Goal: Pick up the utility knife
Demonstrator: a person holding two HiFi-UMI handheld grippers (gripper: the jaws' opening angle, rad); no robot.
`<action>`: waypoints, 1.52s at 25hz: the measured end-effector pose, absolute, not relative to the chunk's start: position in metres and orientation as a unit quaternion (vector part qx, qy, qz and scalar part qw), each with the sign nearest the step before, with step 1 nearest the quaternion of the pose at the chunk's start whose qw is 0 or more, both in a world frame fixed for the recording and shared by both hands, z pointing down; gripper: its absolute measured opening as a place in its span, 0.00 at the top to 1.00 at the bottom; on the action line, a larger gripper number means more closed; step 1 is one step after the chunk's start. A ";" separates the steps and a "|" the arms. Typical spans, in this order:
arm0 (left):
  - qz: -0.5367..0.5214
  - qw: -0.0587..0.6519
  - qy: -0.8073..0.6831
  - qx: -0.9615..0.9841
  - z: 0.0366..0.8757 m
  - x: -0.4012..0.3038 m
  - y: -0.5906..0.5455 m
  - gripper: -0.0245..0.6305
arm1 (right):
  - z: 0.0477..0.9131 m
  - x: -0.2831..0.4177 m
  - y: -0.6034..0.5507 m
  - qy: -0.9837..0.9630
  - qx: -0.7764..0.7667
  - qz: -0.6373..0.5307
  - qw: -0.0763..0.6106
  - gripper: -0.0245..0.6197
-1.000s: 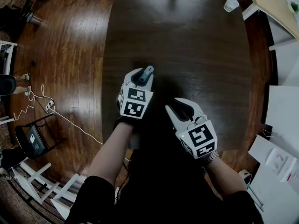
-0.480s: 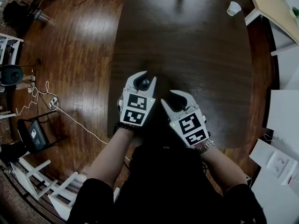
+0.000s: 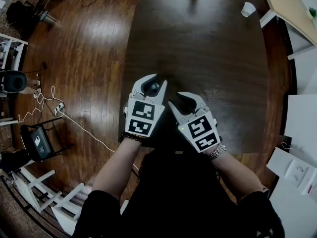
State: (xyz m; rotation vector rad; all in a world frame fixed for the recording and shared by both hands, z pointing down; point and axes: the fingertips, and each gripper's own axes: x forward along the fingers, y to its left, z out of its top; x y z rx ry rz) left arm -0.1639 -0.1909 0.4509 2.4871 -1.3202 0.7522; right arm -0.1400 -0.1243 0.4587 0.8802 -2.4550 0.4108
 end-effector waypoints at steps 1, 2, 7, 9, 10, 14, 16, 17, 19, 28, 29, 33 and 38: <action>0.255 0.112 -0.449 0.849 0.448 -0.165 -0.189 0.79 | 0.457 -0.141 -0.123 -0.900 0.326 0.148 0.249 0.80; 0.253 0.110 -0.449 0.850 0.446 -0.166 -0.187 0.79 | 0.456 -0.140 -0.122 -0.898 0.331 0.145 0.252 0.80; 0.249 0.100 -0.448 0.853 0.437 -0.173 -0.180 0.79 | 0.448 -0.136 -0.116 -0.888 0.358 0.127 0.258 0.97; 0.248 0.097 -0.447 0.854 0.433 -0.175 -0.176 0.79 | 0.445 -0.137 -0.111 -0.888 0.361 0.126 0.256 0.97; 0.247 0.096 -0.446 0.855 0.432 -0.176 -0.175 0.79 | 0.443 -0.138 -0.109 -0.888 0.362 0.128 0.254 0.97; 0.243 0.089 -0.442 0.859 0.425 -0.176 -0.170 0.79 | 0.437 -0.139 -0.103 -0.886 0.367 0.125 0.253 0.97; 0.241 0.085 -0.439 0.862 0.421 -0.175 -0.166 0.79 | 0.434 -0.138 -0.100 -0.885 0.372 0.124 0.252 0.97; 0.239 0.085 -0.437 0.863 0.419 -0.175 -0.164 0.79 | 0.433 -0.138 -0.098 -0.884 0.374 0.123 0.252 0.97; 0.235 0.085 -0.435 0.865 0.416 -0.175 -0.160 0.79 | 0.431 -0.137 -0.095 -0.882 0.379 0.121 0.252 0.97; 0.234 0.080 -0.423 0.872 0.411 -0.178 -0.149 0.79 | 0.421 -0.142 -0.088 -0.878 0.393 0.112 0.250 0.97; 0.234 0.078 -0.422 0.873 0.410 -0.179 -0.147 0.79 | 0.421 -0.143 -0.087 -0.877 0.394 0.112 0.249 0.97; 0.232 0.073 -0.419 0.875 0.407 -0.182 -0.143 0.79 | 0.418 -0.150 -0.080 -0.877 0.397 0.110 0.247 0.97; 0.232 0.071 -0.414 0.877 0.405 -0.184 -0.138 0.79 | 0.416 -0.154 -0.074 -0.876 0.400 0.109 0.247 0.97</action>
